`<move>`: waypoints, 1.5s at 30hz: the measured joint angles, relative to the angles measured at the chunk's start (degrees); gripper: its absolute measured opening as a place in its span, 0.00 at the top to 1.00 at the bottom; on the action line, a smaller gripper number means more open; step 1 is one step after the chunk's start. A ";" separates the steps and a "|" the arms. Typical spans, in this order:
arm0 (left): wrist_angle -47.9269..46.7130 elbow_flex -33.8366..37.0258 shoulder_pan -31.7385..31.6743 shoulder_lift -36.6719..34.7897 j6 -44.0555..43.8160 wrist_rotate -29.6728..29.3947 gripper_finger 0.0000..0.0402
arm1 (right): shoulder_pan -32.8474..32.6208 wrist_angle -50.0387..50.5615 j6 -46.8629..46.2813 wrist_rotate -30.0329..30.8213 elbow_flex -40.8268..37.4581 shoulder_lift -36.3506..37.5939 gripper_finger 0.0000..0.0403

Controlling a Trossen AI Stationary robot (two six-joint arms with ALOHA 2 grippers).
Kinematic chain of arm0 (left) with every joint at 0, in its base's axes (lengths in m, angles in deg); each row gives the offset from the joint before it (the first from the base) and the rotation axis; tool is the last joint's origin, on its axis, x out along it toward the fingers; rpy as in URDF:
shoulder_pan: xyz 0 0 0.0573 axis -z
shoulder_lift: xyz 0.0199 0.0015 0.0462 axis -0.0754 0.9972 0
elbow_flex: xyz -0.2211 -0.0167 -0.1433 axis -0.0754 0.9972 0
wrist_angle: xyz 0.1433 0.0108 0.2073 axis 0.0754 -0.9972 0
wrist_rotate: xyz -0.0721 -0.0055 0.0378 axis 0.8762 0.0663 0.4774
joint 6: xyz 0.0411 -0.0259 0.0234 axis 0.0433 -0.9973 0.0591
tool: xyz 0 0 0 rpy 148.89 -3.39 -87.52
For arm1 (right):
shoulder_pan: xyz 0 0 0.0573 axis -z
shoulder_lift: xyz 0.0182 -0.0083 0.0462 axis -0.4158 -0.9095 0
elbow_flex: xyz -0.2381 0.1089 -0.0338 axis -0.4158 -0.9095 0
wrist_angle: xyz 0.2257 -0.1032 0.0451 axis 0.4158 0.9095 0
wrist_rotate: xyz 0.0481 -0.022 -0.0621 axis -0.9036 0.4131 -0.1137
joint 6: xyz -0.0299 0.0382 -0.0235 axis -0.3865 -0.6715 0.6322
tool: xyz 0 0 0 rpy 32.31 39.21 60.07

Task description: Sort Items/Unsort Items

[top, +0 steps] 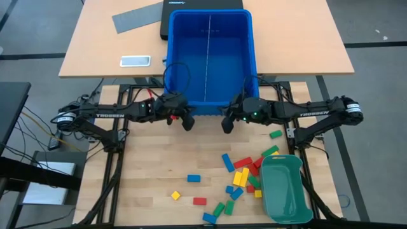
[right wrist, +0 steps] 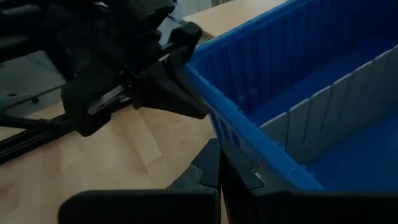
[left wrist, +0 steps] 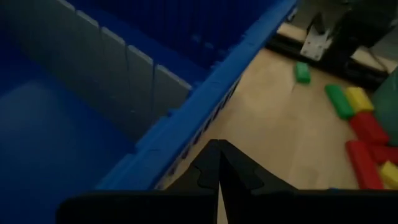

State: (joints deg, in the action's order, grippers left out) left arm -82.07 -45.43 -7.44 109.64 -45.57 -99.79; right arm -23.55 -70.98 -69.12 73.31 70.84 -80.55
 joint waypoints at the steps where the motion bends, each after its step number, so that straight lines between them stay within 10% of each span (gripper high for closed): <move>1: 0.83 0.00 0.00 0.00 0.00 0.02 0.97 | 0.00 0.00 0.03 -0.82 0.00 0.00 1.00; 20: 15.38 -0.04 0.11 -0.07 0.00 0.70 0.97 | -4.91 4.12 -1.38 0.16 0.19 -2.27 1.00; 35: 16.66 -0.09 0.15 -0.11 -0.01 0.70 0.97 | -13.02 12.33 -5.86 -15.10 3.96 -21.40 0.99; 45: 17.57 -0.13 0.15 -0.11 -0.01 0.68 0.97 | -17.99 12.38 -9.87 -24.22 3.96 -28.06 0.72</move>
State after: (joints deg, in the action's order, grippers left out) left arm -64.50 -45.57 -7.29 109.53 -45.58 -99.12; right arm -41.55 -58.61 -78.99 49.10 74.80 -108.61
